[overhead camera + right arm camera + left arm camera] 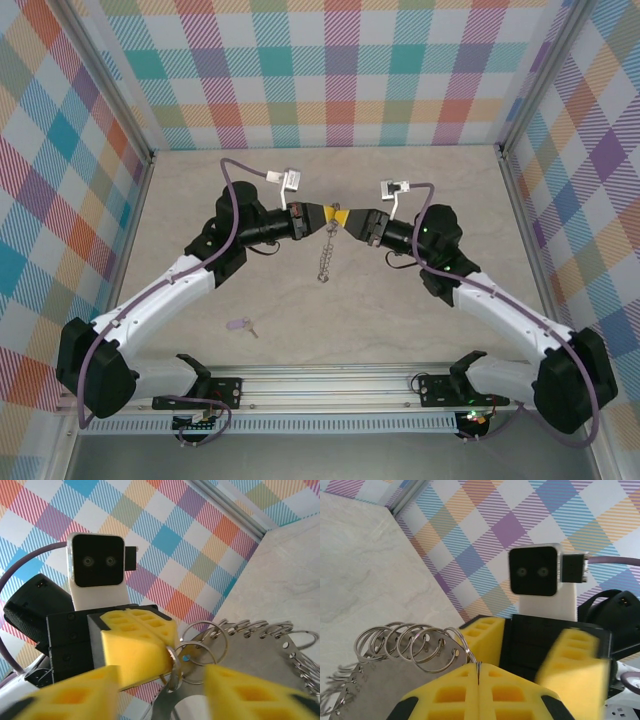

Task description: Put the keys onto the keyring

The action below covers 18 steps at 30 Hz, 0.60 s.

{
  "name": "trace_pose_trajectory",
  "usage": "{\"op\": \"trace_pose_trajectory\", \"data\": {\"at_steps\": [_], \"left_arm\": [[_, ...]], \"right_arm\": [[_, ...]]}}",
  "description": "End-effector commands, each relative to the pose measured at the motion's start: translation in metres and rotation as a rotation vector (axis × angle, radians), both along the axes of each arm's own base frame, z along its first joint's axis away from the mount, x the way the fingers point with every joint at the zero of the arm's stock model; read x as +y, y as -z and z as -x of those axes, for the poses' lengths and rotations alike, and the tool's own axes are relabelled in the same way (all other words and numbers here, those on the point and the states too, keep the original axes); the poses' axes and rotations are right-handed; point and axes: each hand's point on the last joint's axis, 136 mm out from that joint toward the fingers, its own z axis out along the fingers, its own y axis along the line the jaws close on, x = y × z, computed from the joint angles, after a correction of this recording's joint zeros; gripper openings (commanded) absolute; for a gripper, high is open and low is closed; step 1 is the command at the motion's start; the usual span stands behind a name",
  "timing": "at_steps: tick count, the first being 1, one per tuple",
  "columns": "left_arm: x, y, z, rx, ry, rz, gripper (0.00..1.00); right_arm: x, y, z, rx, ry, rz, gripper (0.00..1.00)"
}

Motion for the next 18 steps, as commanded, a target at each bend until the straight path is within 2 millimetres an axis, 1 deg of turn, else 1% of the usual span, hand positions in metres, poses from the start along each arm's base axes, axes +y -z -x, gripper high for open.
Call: {"op": "trace_pose_trajectory", "data": {"at_steps": [1,2,3,7,10,13,15,18], "left_arm": [[0.003,-0.028,0.006,-0.099,0.015,0.015,0.0],[0.004,-0.027,0.006,-0.104,0.017,0.008,0.0],[0.004,-0.027,0.006,-0.107,0.019,0.003,0.0],[0.003,-0.028,0.007,-0.122,0.036,-0.016,0.0],[0.002,-0.03,0.011,-0.15,0.063,-0.036,0.0],[-0.002,-0.031,0.012,-0.169,0.098,-0.061,0.0],[-0.005,-0.032,0.012,-0.179,0.12,-0.074,0.0],[-0.009,-0.03,0.011,-0.195,0.154,-0.082,0.0]], "right_arm": [[-0.02,-0.013,0.001,-0.043,0.099,0.065,0.88],[-0.026,-0.012,0.002,-0.035,0.116,0.085,1.0],[-0.032,-0.014,0.003,-0.037,0.129,0.099,1.0],[-0.049,-0.004,0.001,-0.008,0.206,0.191,1.0],[-0.059,-0.003,0.0,-0.032,0.257,0.203,1.0],[-0.057,-0.009,0.005,-0.069,0.222,0.174,1.0],[-0.049,-0.009,0.01,-0.055,0.141,0.183,1.0],[-0.036,-0.012,0.013,-0.04,0.054,0.144,1.0]]}}
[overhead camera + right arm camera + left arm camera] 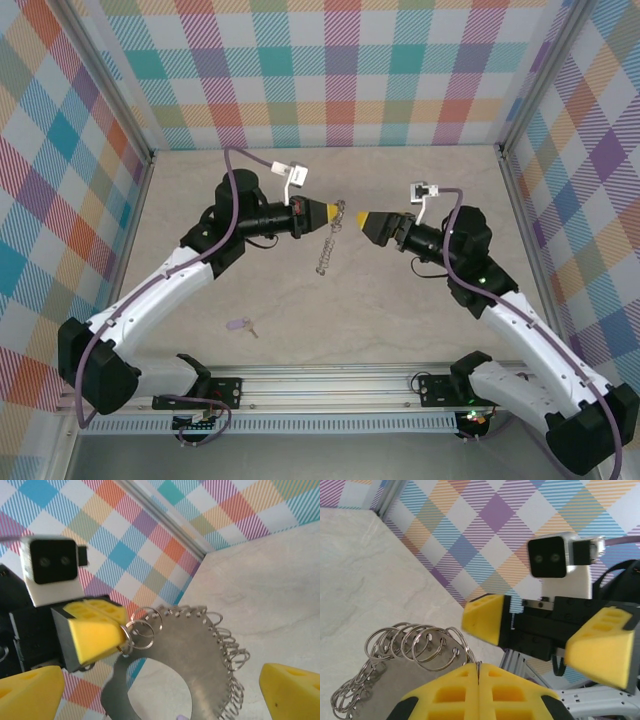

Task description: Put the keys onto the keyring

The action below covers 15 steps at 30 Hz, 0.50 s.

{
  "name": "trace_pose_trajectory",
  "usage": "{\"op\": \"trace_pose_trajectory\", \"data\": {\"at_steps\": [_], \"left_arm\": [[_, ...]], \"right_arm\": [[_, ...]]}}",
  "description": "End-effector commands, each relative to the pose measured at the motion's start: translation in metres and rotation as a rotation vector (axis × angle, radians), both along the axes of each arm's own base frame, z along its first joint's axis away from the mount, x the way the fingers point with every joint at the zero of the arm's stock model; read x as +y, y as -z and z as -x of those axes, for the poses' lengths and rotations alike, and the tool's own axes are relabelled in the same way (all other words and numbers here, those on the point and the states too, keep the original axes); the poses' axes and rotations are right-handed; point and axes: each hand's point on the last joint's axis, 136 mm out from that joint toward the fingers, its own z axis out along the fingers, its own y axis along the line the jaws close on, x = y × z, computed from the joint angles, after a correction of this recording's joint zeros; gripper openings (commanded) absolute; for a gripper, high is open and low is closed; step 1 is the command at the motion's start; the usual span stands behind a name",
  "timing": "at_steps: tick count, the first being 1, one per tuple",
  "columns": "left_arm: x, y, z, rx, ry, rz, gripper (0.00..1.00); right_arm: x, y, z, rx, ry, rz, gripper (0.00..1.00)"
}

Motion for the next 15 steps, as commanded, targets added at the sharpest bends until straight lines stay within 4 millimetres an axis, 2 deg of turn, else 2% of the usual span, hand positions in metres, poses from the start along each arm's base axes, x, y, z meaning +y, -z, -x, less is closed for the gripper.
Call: {"op": "trace_pose_trajectory", "data": {"at_steps": [1,4,8,15], "left_arm": [[-0.005,-0.008,0.002,-0.066,0.072,-0.009,0.0],[-0.01,-0.005,0.0,-0.074,0.105,-0.024,0.0],[-0.014,0.0,-0.006,-0.067,0.114,-0.024,0.0],[-0.018,0.009,-0.015,-0.014,0.12,0.009,0.0]], "right_arm": [[0.014,-0.009,0.005,0.002,-0.112,-0.03,1.0],[0.021,-0.006,0.002,0.021,-0.146,-0.069,0.99],[0.026,-0.003,0.001,0.031,-0.172,-0.123,0.83],[0.017,0.003,0.009,0.026,-0.157,-0.159,0.55]]}}
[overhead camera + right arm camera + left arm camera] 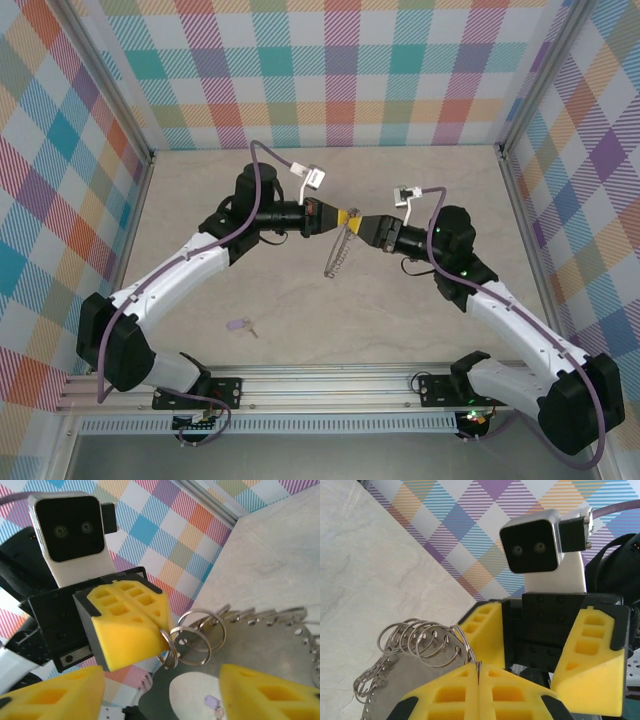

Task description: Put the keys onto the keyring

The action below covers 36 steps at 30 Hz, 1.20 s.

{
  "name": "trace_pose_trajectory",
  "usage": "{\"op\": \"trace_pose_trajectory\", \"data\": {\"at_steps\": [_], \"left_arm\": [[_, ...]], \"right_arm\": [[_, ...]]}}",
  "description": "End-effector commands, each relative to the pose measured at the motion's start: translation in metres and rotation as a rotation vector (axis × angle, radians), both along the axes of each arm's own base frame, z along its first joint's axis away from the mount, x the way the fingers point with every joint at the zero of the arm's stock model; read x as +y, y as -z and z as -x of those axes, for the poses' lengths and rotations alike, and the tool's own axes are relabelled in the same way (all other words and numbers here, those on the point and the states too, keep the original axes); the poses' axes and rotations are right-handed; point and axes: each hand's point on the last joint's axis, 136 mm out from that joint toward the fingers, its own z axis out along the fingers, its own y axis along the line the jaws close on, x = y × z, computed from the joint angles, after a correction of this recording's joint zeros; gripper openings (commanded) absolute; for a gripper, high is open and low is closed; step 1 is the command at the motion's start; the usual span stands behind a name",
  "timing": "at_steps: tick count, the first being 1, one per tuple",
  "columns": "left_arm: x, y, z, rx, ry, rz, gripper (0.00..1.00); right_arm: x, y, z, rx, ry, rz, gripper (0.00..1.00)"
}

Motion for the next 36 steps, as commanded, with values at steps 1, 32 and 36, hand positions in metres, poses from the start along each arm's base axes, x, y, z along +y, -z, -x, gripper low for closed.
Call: {"op": "trace_pose_trajectory", "data": {"at_steps": [1,32,36], "left_arm": [[0.0,-0.023,-0.004,-0.048,0.02,0.076,0.0],[-0.002,-0.019,0.0,0.005,0.044,0.094,0.0],[-0.002,-0.017,0.0,0.009,0.046,0.091,0.0]], "right_arm": [[-0.005,-0.02,0.01,-0.066,-0.013,-0.064,0.52],[0.003,-0.028,-0.01,-0.084,-0.002,-0.094,0.31],[0.002,-0.031,-0.011,-0.092,0.001,-0.093,0.31]]}}
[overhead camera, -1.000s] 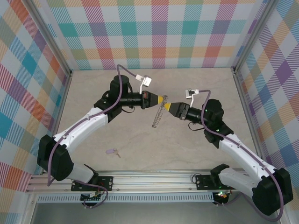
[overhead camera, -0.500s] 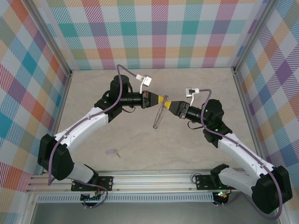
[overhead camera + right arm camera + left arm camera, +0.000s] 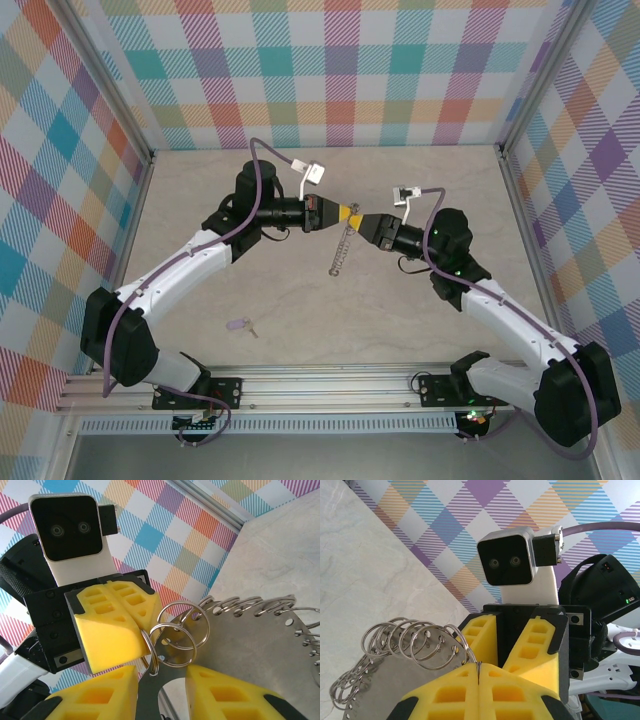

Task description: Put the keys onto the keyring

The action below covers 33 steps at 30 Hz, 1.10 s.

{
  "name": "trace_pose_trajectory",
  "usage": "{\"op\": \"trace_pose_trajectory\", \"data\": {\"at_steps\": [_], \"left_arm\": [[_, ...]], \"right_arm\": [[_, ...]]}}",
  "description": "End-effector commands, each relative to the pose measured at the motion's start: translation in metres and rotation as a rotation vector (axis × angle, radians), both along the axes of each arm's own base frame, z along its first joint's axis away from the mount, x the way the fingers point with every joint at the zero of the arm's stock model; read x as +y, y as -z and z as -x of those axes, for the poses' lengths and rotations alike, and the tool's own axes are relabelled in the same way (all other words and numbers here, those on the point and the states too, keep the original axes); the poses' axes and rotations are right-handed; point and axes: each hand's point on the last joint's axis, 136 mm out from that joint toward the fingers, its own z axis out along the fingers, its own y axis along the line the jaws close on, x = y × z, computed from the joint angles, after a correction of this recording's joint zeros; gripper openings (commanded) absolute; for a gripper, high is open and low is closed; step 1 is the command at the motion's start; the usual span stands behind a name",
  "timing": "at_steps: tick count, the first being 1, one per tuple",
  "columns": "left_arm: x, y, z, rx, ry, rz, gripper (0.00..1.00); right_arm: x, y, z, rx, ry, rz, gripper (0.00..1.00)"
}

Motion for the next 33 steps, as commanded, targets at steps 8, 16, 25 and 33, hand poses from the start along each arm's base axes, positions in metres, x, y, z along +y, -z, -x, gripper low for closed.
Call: {"op": "trace_pose_trajectory", "data": {"at_steps": [8,16,25,33], "left_arm": [[0.001,-0.007,0.004,-0.026,0.024,0.03,0.0],[0.001,-0.005,0.004,-0.021,0.031,0.028,0.0],[0.0,-0.004,0.006,-0.017,0.038,0.027,0.0],[0.0,0.0,0.005,-0.01,0.036,0.021,0.0]], "right_arm": [[-0.003,-0.036,-0.001,-0.104,0.003,-0.043,0.35],[-0.005,-0.038,0.0,-0.112,0.003,-0.047,0.34],[0.0,-0.04,-0.003,-0.108,-0.02,-0.066,0.31],[0.003,-0.044,-0.001,-0.114,-0.051,-0.08,0.23]]}}
